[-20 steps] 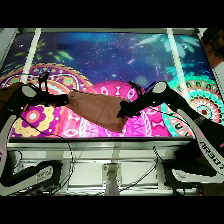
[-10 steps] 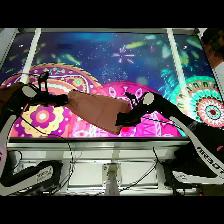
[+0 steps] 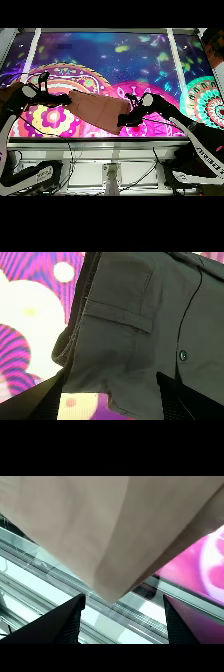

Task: Fold the clothes and pants, and hang the long-sleeved shirts on hangers.

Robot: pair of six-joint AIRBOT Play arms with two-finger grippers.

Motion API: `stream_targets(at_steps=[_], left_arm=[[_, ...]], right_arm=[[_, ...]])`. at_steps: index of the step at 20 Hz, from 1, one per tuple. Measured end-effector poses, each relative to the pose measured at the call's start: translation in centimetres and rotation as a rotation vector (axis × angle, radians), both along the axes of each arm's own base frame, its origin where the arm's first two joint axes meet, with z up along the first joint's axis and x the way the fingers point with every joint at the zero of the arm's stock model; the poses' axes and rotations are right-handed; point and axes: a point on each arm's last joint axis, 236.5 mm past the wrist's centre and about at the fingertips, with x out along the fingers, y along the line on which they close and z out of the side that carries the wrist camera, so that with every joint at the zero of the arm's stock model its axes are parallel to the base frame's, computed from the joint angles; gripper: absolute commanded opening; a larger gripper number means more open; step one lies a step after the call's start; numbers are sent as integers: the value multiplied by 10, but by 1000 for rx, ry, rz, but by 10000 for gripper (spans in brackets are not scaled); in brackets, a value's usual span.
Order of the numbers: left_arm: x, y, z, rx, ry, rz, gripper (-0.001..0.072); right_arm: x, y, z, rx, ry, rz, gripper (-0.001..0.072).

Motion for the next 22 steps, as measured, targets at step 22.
stream_targets(at_steps=[22], left_arm=[[16, 25, 53, 156, -164, -67, 656]], right_arm=[[58, -116, 115, -183, -639, -68, 542]])
